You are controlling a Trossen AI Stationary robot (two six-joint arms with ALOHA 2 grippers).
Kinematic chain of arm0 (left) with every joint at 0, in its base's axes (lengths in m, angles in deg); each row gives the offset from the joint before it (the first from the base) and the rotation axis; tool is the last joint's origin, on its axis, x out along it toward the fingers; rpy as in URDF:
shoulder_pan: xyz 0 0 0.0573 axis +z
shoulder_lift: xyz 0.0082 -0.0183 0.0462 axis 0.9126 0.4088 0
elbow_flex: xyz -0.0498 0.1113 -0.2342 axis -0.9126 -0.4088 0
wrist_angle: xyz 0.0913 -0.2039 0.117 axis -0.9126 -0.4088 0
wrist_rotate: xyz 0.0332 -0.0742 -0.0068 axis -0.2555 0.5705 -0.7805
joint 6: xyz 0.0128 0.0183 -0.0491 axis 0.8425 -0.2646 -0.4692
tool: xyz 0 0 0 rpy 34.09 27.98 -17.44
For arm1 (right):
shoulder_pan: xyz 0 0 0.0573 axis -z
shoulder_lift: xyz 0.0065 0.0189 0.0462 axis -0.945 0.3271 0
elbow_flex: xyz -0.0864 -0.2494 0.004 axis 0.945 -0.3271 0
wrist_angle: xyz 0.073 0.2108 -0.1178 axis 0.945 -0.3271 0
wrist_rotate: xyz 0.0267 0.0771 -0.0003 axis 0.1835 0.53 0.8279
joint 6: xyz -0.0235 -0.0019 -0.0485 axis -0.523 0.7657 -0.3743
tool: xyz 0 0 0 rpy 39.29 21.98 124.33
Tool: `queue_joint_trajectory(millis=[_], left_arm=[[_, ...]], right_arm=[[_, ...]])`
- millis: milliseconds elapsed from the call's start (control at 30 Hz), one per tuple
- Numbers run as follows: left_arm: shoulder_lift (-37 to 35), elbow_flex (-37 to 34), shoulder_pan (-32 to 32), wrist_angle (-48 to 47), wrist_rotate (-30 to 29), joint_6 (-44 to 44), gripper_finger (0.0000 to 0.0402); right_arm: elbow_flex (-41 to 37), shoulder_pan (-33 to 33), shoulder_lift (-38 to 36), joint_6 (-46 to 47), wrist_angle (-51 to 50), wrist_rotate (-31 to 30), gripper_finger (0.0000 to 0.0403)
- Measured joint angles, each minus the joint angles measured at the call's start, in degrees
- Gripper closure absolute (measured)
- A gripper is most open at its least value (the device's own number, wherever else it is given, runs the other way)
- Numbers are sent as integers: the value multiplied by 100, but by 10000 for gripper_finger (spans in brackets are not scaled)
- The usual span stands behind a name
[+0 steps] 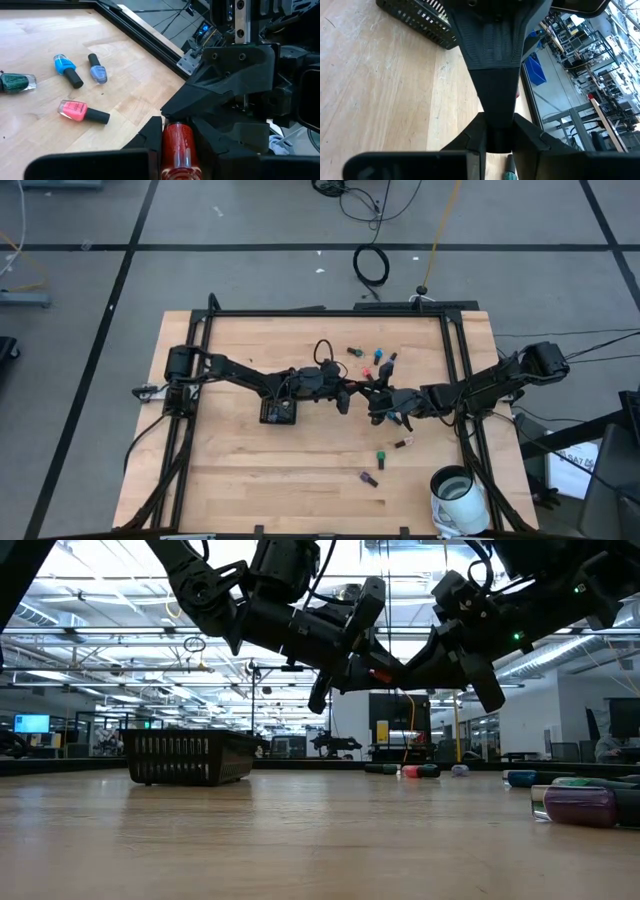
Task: Pick & Place Nail Polish
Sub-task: Put the red nail polish into the basket
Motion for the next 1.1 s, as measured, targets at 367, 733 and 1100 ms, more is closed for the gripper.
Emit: queue_joint_trajectory(millis=[367,733,1100], left_arm=[[-168,0,92,-82,23,368,348],[-1184,2,-151,-1456,22,2690,347],[-1533,-44,-802,-2415,-74,3950,347]], right_arm=[[0,-3,-20,859,-17,-127,200],[2,-38,-1421,2251,-1287,-272,151],[-971,-38,-3150,2604,-1211,-288,179]])
